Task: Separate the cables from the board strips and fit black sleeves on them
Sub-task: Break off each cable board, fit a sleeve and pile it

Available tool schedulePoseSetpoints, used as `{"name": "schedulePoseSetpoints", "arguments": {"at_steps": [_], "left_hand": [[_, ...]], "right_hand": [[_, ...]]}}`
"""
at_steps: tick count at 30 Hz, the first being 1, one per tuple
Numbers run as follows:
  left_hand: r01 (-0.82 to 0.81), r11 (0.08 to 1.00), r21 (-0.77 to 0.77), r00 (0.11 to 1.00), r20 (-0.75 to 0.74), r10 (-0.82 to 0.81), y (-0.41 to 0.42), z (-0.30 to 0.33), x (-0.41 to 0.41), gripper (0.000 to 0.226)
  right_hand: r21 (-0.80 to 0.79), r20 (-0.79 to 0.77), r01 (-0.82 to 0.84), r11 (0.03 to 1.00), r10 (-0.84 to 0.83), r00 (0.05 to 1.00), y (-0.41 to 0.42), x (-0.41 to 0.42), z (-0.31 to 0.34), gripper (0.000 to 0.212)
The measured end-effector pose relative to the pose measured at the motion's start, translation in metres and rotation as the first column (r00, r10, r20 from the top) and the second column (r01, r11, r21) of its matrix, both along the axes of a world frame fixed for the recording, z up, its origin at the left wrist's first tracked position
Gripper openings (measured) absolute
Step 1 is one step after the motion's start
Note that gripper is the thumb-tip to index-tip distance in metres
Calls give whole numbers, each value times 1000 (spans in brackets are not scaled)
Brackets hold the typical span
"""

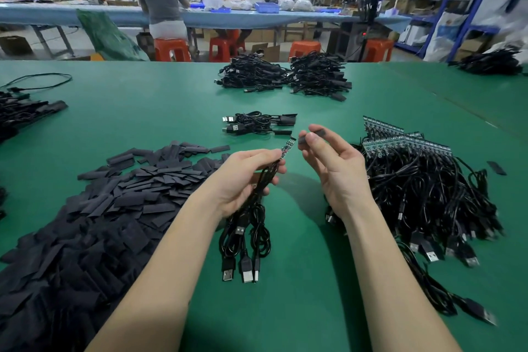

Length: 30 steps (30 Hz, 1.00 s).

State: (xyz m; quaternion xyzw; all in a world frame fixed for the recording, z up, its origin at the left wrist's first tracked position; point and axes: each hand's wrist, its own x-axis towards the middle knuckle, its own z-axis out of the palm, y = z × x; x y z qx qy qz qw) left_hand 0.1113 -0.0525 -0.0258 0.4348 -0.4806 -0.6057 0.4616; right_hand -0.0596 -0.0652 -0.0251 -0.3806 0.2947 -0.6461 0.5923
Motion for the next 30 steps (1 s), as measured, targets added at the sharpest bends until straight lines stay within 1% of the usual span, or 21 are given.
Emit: {"name": "schedulePoseSetpoints", "arguments": {"at_steps": [8, 12, 14, 17, 22, 25, 30], "left_hand": [[28, 1000, -1, 1000, 14, -28, 1, 2, 0, 17], [55, 998, -17, 998, 35, -55, 2, 3, 1, 18], [70, 997, -38, 995, 69, -68, 2, 4, 2, 19], [93, 993, -78, 985, 154, -81, 4, 7, 5, 19], [180, 972, -153, 949, 288, -130, 8, 12, 15, 17], [230, 957, -176, 922, 355, -157, 9, 14, 19, 17], [272, 948, -167, 901, 390, -189, 10, 15, 26, 15]], "right_hand": [[-23, 46, 8, 1000, -7, 999, 1, 1, 0, 22], [-28, -22, -4, 1000, 3, 1000, 3, 1, 1, 29], [-39, -63, -14, 999, 11, 998, 3, -1, 1, 26], [-70, -131, -75, 995, 65, 989, 3, -5, 1, 17], [-33, -236, -243, 969, 229, 944, 4, -21, 5, 19], [-13, -315, -291, 957, 272, 909, 5, -28, 5, 16], [10, -385, -382, 924, 357, 851, 7, -31, 8, 18]]}}
